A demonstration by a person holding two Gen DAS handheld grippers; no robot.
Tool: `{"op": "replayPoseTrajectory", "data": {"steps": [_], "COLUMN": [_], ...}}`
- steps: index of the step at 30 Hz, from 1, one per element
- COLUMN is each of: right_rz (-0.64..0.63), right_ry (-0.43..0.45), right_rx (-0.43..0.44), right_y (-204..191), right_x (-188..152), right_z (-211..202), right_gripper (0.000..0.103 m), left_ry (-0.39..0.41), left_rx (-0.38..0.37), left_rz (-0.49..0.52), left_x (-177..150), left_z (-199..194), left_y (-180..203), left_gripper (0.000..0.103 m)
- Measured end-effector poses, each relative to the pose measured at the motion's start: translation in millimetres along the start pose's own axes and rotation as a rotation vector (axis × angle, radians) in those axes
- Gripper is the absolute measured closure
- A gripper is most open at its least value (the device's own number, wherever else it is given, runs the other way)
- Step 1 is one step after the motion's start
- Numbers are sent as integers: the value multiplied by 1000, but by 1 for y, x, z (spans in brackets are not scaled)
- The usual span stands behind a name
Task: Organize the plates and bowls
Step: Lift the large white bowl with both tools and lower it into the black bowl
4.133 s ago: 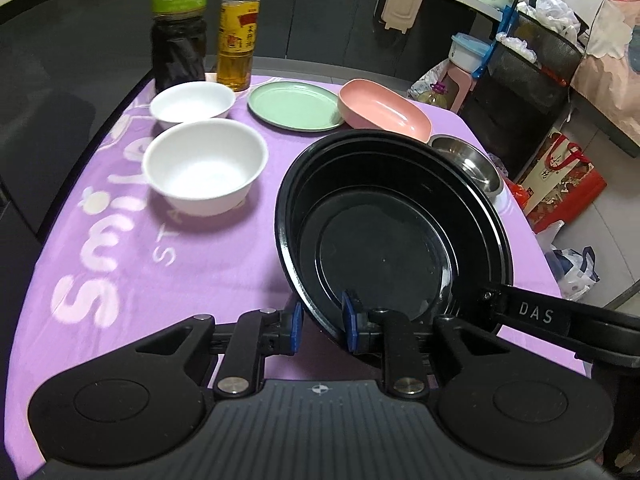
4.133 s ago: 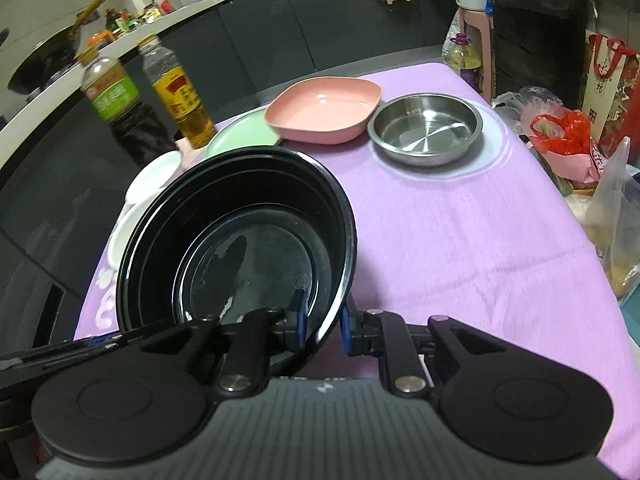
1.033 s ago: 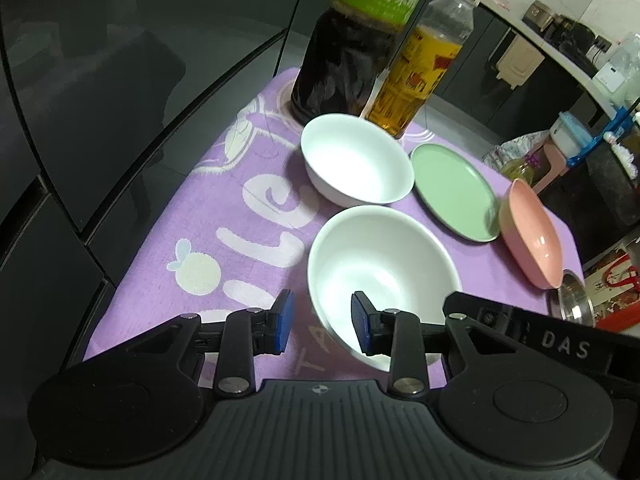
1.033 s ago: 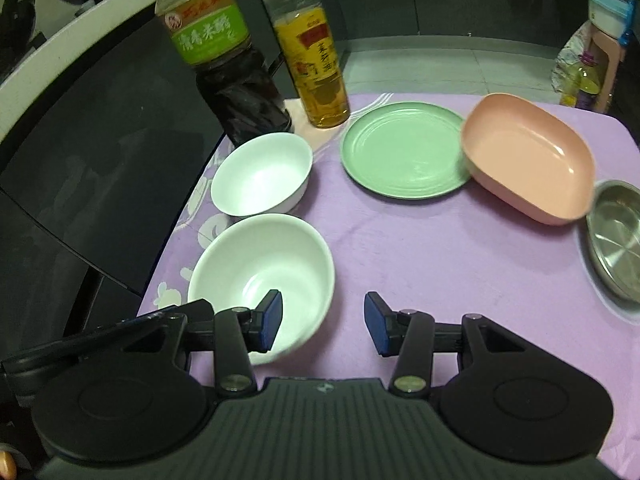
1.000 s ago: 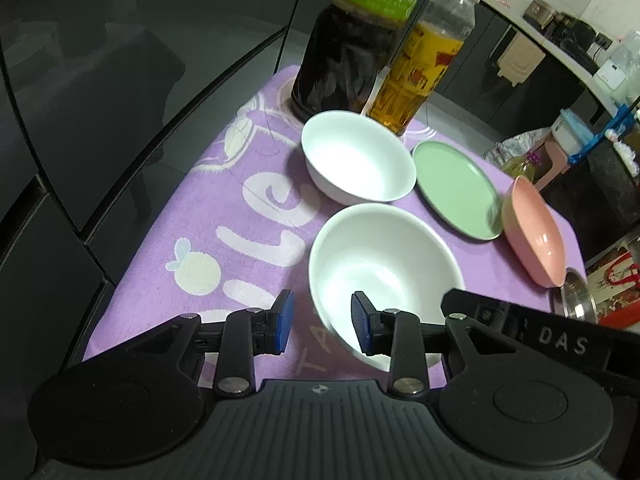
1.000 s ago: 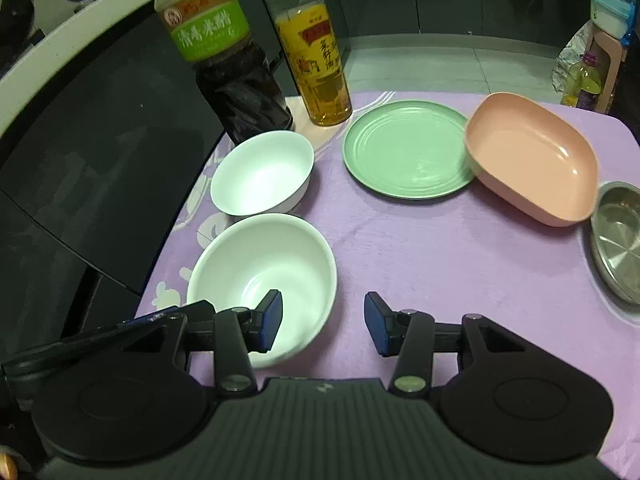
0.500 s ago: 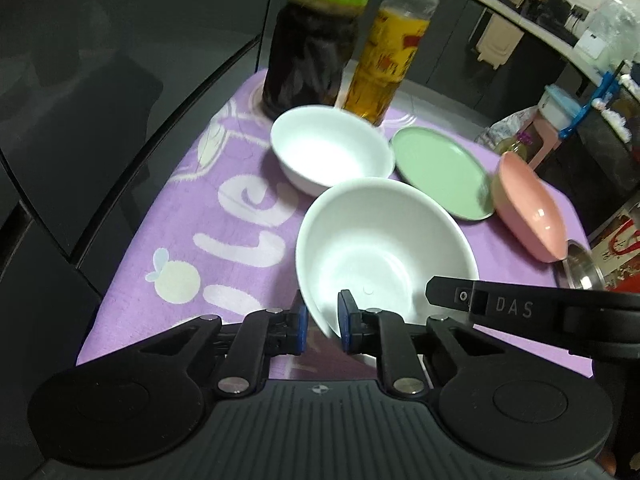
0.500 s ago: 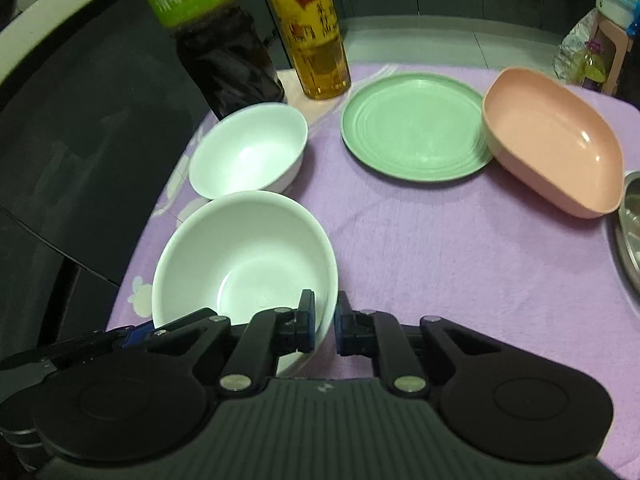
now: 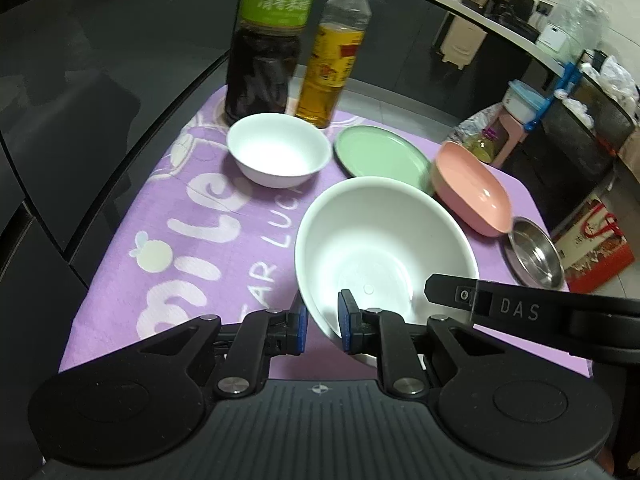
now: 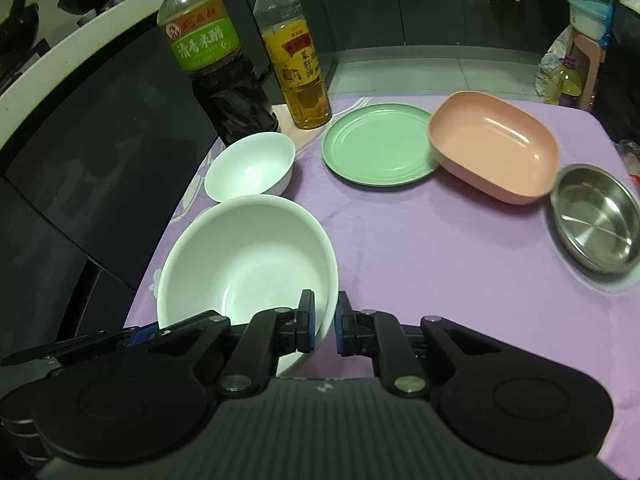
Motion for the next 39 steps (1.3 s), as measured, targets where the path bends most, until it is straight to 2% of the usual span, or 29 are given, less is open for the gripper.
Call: {"op": "replayPoseTrajectory", "data": {"steps": [11, 30, 39], "right_rz": [51, 105, 117], "right_ry": [45, 102, 89], "right_rx": [3, 12, 10], "right_y": [23, 48, 56], "right_x": [-27, -78, -97], "right_z": [-42, -92, -98], "right_gripper": [93, 93, 93], "left_ry": [7, 8, -37], "left_rx": [-29, -35, -33], "left_rz": [87, 192, 207], "left_x": [-29, -80, -104], "left_z": [-26, -63, -63], "left_y": [36, 72, 78], "left_gripper": [88, 88, 87]}}
Point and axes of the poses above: each gripper's, at about its wrist camera, not at the fingertips, and z roughly the way its jaws point, y to its right, x to its top, the point moved 10 cm from there along z, roughly the way its jaws point, and after that the axes turned 1 degree about x, right-handed, at the moved point
